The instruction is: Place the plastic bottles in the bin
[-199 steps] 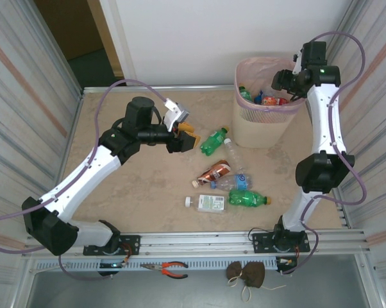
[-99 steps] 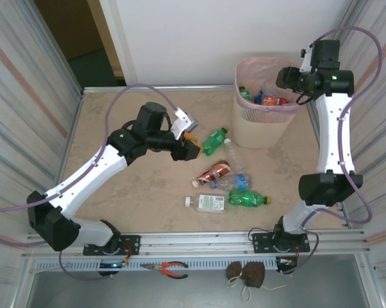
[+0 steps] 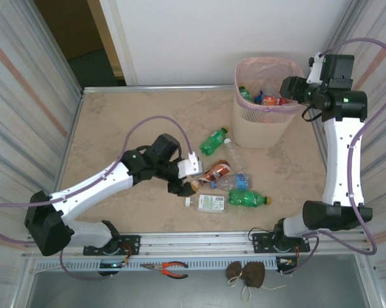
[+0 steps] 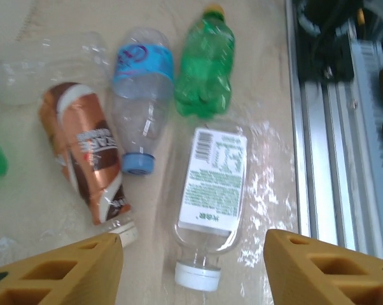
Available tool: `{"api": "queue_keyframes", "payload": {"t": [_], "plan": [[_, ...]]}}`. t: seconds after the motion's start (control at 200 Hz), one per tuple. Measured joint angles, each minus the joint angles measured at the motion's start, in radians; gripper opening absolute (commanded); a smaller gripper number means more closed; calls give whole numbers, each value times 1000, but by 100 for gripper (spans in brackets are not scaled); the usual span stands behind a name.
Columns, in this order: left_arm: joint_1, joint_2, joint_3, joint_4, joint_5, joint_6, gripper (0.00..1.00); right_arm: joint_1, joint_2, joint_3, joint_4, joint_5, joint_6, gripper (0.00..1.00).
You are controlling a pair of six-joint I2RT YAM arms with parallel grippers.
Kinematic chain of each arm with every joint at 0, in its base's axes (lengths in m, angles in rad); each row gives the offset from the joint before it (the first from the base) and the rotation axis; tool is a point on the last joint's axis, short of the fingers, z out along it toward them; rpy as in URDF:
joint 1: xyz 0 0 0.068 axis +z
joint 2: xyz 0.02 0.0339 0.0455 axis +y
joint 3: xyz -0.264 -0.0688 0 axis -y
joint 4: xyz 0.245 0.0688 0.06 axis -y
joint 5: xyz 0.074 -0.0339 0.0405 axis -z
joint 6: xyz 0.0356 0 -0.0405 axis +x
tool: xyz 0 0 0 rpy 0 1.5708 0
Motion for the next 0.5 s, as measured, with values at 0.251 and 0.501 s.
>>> {"api": "queue_keyframes", "payload": {"t": [0.251, 0.501], "plan": [[-90, 114, -27, 34, -92, 94, 80, -12, -69, -59, 14, -4, 0, 68], [-145, 262, -50, 90, -183, 101, 87, -24, -85, -72, 15, -19, 0, 68]]}}
